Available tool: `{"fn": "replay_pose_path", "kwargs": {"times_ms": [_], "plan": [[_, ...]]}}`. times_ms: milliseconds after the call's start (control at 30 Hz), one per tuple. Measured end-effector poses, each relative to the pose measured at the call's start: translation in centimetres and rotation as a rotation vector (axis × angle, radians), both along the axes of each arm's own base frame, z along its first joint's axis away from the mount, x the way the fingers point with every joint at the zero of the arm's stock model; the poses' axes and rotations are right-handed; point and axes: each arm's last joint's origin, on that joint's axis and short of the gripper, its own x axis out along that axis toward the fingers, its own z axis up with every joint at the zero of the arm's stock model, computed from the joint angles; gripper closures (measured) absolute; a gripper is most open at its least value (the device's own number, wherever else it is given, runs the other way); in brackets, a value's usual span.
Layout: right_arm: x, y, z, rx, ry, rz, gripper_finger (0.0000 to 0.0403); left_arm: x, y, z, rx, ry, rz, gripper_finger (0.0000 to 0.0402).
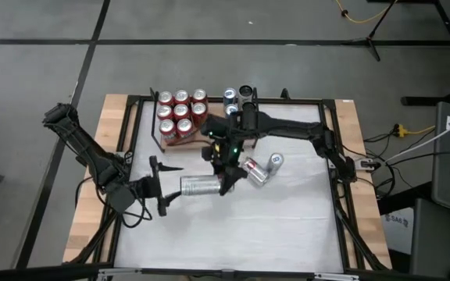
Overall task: Place canned beverage on shelf
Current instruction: Adjust the white pink soda can
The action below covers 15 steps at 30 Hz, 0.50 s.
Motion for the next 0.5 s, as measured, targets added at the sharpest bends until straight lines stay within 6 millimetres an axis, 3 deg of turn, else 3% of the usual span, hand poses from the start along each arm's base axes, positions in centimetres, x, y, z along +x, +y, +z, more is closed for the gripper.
{"fn": "replay_pose_path", "kwargs": {"times_ms": [233, 500], "plan": [[-0.1, -1.3, 0.1, 0.07, 0.038, -0.014, 0.0145, 0.3, -0.2, 1.3, 0.15, -0.038, 0.001, 0.0081], [-0.1, -1.2, 0.2, 0.095, 0.032, 0.007, 0.0145, 0.5, -0.4, 2.5, 0.234, -0.081, -0.049, 0.0081]]}}
